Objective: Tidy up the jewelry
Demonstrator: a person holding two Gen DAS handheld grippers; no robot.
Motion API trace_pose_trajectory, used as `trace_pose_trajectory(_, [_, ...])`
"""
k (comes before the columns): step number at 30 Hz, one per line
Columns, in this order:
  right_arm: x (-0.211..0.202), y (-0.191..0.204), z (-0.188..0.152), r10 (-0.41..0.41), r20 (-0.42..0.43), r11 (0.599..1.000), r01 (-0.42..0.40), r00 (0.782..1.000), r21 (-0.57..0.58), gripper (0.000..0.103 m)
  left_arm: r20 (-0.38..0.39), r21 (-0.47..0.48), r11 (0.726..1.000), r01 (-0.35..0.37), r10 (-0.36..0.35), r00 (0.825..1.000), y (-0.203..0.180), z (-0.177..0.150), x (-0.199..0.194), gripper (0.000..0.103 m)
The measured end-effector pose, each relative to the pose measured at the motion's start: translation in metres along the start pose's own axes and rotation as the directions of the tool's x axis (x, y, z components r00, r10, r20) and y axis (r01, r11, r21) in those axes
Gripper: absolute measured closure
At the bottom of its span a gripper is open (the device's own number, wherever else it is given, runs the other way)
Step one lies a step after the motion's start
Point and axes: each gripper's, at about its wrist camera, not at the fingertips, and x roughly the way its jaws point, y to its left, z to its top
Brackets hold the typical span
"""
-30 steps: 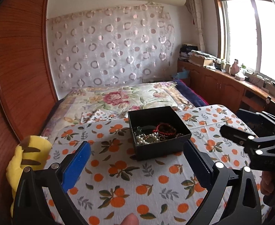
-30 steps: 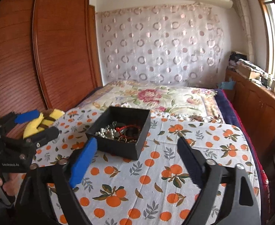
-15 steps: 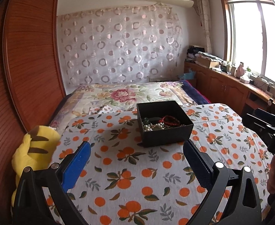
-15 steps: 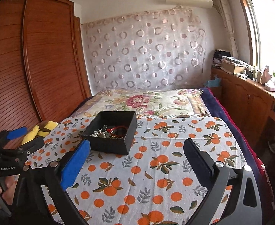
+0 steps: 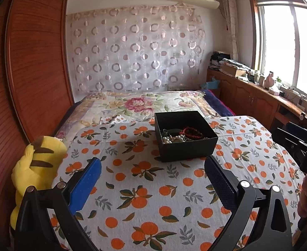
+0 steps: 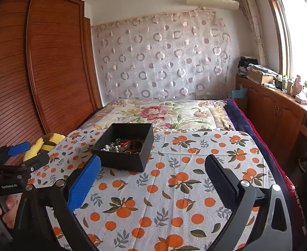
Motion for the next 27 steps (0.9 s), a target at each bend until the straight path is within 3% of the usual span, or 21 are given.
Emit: trace_pose_trajectory(27, [-0.002,-0.0012,-0.0027,0.006,0.007,1.0,-0.006,1.0,-0.001,0.002,0.018,-0.006,1.0,0.012,-0.012,1.0,-0.0081,0.0014,-0.0085,0.008])
